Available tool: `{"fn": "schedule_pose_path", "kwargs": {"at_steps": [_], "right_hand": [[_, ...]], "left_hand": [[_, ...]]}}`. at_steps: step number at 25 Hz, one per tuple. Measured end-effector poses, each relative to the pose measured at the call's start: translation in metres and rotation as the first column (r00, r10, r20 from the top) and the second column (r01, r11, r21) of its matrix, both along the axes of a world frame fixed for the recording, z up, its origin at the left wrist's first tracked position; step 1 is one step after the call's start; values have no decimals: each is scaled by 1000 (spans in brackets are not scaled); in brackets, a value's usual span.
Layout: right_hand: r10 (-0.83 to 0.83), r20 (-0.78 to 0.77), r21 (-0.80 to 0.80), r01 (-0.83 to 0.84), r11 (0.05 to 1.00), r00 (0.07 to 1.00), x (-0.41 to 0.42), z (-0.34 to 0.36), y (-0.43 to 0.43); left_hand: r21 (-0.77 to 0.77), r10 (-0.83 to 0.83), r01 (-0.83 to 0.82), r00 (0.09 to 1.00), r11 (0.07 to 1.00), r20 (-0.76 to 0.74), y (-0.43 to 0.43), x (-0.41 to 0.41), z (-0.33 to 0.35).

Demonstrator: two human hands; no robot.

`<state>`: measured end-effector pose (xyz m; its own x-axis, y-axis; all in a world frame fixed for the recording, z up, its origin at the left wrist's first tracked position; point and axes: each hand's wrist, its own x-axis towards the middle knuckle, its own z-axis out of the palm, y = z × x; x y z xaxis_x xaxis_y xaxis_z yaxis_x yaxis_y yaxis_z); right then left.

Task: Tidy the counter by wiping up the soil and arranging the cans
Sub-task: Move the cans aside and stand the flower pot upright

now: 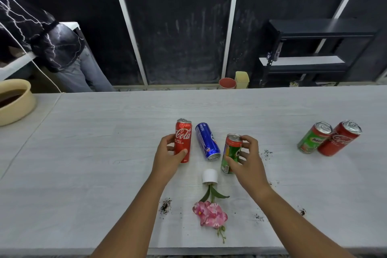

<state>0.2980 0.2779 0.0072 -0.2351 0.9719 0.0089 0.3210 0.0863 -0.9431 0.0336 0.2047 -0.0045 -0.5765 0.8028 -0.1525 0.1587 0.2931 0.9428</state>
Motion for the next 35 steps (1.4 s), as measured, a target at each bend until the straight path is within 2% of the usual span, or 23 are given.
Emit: {"fn": "schedule_pose_path", "kwargs": {"at_steps": [4,9,14,19,23,27,31,35], "right_hand": [[8,-34,-33,-9,999,999,5,-11,-2],[63,29,-33,-62,998,998,7,-22,-4],[66,-61,-104,-72,992,996,13,-16,-3],[-112,-139,-81,101,992,984,69,-3,7],[-290,-136,-57,285,957,947,147,7,24],[-446,-81,-37,444,895,891,223,2,37],[-512,-37,-33,511,859,858,274,-7,53],[-490,-20,-26,489,872,872,299,-15,71]], "left_hand": [[24,-3,3,1000,1000,14,-12,9,-11],[31,-33,33,999,999,0,-15,9,-14],[58,0,-1,1000,998,18,-14,22,-2],[156,-71,78,996,985,-50,10,69,23],[140,-240,248,968,958,-74,51,141,35],[121,-430,440,897,890,-99,90,235,19],[92,-539,545,838,834,-82,119,310,4],[45,-577,582,812,812,-89,141,349,-5]]}}
